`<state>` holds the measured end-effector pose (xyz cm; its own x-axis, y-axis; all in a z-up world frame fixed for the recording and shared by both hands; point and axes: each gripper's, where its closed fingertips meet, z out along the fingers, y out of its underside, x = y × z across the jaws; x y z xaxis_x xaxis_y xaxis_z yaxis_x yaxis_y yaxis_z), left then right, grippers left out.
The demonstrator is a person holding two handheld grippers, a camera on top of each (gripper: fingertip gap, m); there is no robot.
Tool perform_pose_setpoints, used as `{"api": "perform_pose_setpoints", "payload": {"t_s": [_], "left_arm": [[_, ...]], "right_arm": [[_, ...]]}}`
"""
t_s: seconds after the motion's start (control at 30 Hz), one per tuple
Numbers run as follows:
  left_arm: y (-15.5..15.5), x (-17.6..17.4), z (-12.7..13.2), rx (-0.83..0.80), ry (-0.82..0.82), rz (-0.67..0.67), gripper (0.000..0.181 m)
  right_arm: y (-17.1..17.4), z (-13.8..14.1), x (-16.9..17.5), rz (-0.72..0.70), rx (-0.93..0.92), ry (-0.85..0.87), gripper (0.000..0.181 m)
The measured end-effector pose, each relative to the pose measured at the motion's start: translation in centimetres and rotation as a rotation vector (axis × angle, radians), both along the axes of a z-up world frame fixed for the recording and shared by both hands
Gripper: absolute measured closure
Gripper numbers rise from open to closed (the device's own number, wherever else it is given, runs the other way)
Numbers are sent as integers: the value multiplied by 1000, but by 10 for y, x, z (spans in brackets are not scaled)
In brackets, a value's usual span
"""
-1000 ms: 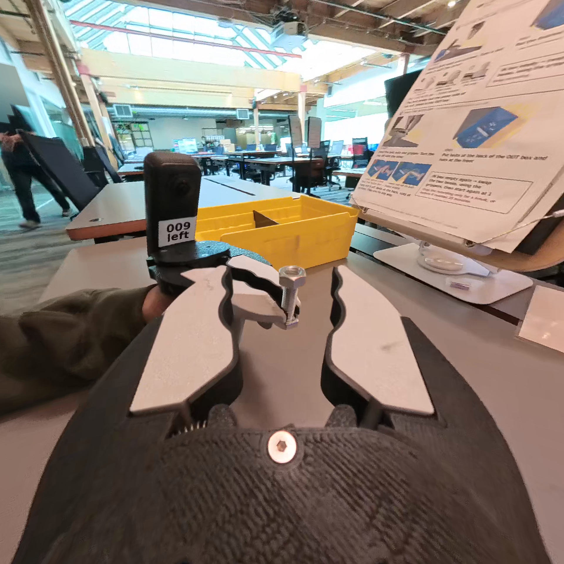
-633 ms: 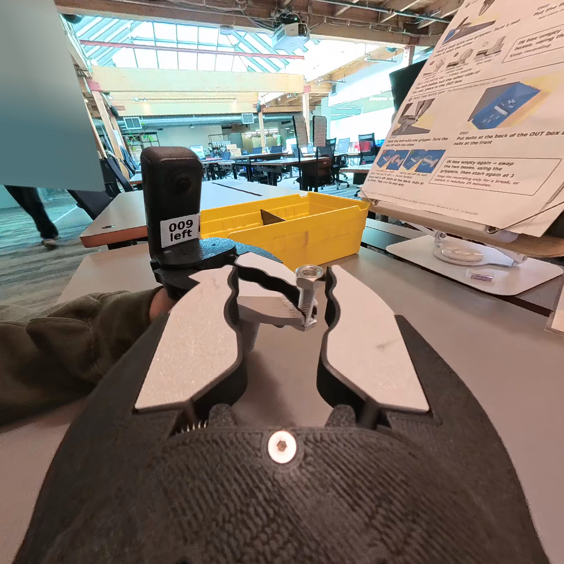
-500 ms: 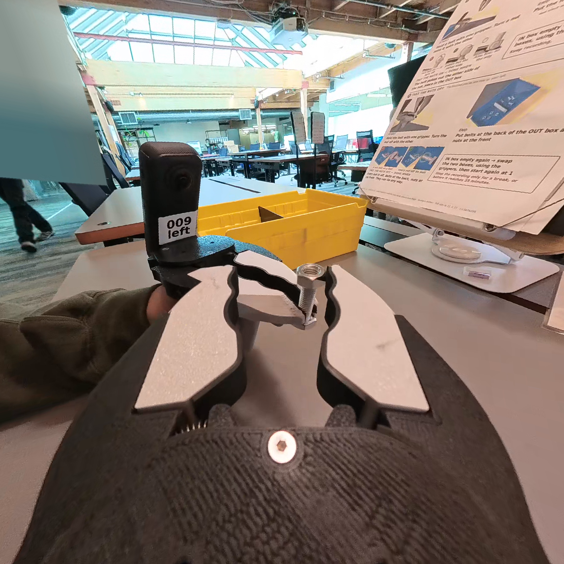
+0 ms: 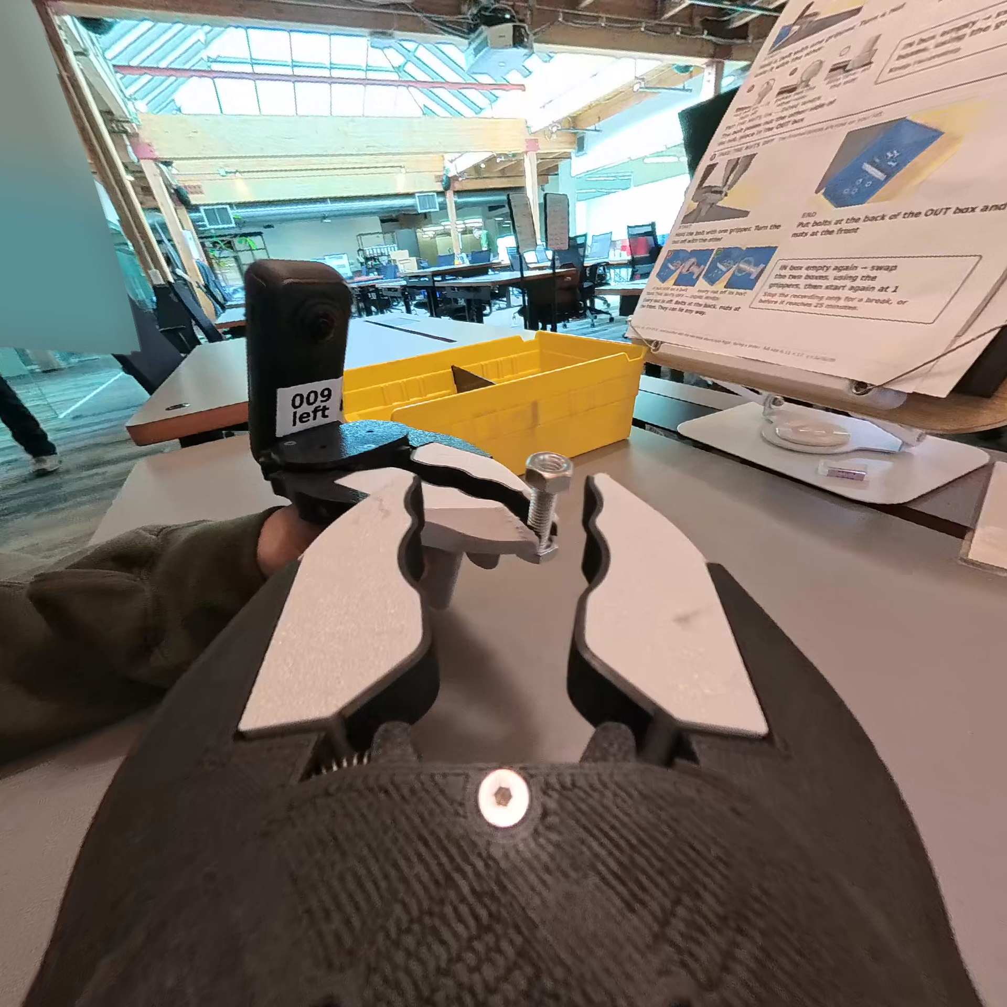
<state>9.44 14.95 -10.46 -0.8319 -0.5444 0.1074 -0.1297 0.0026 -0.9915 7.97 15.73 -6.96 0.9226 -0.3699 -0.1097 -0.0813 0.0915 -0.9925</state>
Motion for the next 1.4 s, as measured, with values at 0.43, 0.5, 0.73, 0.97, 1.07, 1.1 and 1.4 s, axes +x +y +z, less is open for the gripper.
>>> {"api": "perform_pose_setpoints", "payload": {"t_s": [0.43,0.5,0.73,0.97,1.07,1.1,1.4], "left_arm": [[0,0,-2,-11,24,-9,172],[4,4,-4,-12,39,25,172],[-2,-3,-1,-23,27,-38,172],[-1,0,-3,5,12,-1,172],[12,9,-4,-16,39,62,172],[13,10,-3,-25,45,63,172],[-11,-8,-5,7,21,-81,172]], "right_arm": [[3,-3,-4,31,5,16,127],[4,-4,-5,43,-3,14,130],[1,-2,-1,12,6,11,123],[6,-5,-6,48,-4,22,123],[6,-4,-10,81,-1,21,133],[5,-3,-9,78,4,26,133],[6,-4,-5,55,27,44,118]]}}
